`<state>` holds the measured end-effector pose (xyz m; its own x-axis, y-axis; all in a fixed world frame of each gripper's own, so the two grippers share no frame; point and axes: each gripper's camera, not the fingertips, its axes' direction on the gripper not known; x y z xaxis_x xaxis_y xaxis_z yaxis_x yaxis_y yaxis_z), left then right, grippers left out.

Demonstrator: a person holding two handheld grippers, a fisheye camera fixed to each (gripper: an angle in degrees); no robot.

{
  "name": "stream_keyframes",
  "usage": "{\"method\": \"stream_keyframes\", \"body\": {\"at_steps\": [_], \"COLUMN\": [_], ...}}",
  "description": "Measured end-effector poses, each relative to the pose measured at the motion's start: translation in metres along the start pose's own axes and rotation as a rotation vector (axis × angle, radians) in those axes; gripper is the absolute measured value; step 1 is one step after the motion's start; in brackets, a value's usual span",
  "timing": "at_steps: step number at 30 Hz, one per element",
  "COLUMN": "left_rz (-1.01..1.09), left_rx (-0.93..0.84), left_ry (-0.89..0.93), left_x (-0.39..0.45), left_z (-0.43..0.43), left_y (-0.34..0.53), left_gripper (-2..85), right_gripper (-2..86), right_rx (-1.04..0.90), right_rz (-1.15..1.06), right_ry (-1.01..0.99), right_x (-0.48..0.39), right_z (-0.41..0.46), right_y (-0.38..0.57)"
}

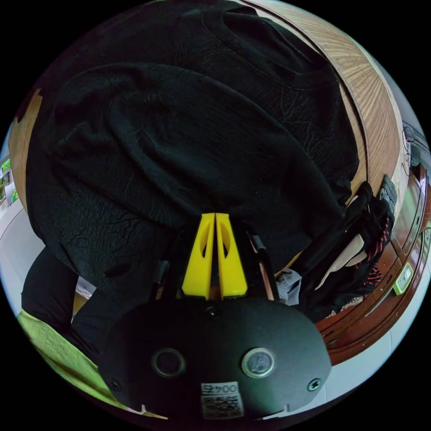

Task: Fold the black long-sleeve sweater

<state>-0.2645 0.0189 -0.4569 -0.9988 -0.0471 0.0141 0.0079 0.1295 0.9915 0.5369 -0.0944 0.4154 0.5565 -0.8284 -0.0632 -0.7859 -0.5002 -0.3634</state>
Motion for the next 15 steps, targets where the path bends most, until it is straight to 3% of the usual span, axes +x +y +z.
{"method": "stream_keyframes", "body": {"at_steps": [5,9,15], "left_rz": [0.073,0.001,0.051], "left_rx": [-0.039,0.019,0.028], "left_ry": [-0.06,-0.197,-0.198], "left_x": [0.059,0.089,0.114], "left_z": [0.067,0.092,0.147], "left_y": [0.048,0.078,0.094], "left_gripper": [13.8,13.4,13.1], "right_gripper": [-0.7,-0.7,-0.8], "right_rx": [-0.006,-0.005,-0.005], "right_rz": [0.001,0.011,-0.007], "right_ry": [0.007,0.018,0.065], "right_x": [-0.002,-0.004,-0.01], "right_z": [0.001,0.002,0.004], "right_y": [-0.001,0.0,0.002]}}
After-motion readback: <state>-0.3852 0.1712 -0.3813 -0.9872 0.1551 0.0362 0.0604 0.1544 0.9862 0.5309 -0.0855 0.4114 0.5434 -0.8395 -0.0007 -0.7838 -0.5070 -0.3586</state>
